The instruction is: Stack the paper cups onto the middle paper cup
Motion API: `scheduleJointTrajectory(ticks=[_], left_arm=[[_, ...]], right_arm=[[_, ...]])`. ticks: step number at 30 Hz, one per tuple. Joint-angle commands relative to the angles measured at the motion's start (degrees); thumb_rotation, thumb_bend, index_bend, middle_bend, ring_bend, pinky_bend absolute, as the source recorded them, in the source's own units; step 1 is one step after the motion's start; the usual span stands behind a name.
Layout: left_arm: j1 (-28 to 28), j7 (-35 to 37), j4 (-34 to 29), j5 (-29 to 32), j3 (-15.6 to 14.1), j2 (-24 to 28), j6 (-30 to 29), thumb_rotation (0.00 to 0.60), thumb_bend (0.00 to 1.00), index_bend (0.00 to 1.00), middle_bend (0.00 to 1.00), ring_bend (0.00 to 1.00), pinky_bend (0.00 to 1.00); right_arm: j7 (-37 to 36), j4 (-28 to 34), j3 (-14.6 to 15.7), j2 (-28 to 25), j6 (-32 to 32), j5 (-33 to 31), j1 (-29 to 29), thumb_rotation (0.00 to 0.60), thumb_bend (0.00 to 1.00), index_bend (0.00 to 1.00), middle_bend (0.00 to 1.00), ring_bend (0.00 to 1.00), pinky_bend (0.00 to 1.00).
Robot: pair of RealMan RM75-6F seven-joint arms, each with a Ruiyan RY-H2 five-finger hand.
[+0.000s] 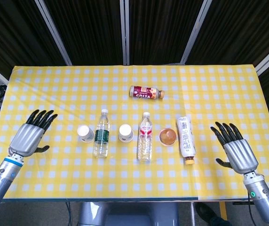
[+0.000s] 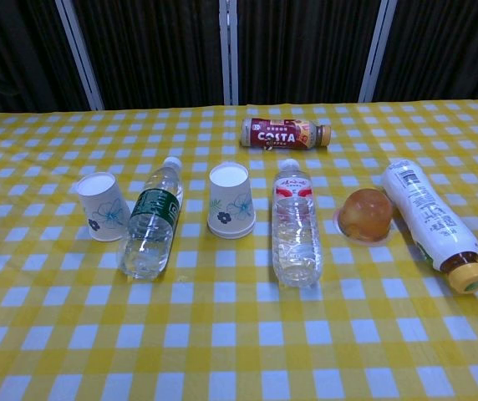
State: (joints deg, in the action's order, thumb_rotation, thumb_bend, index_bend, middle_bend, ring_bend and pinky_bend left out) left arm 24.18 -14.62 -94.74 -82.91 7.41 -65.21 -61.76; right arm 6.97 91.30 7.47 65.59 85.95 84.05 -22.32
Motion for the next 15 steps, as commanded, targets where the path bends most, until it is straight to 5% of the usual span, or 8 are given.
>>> scheduleJointTrajectory(ticks=[1, 15], left_arm=[[4.9, 1.8, 4.7, 0.0, 0.4, -4.3, 5.9, 0.6, 0.02, 0.13, 0.08, 0.08, 0.04], [11.4, 3.1, 15.7, 1.7, 1.0, -15.4, 9.2, 0.6, 0.22, 0.27, 0.21, 0.2, 0.25]], right_arm=[[1.9, 0.2, -1.0, 1.6, 2.1, 0.3, 1.9, 0.6, 0.0, 0.0, 0.0, 0.0, 0.0], [2.8, -0.8, -4.2, 2.0, 0.8, 1.6, 4.4, 0.6, 0.0, 0.0, 0.0, 0.0, 0.0]])
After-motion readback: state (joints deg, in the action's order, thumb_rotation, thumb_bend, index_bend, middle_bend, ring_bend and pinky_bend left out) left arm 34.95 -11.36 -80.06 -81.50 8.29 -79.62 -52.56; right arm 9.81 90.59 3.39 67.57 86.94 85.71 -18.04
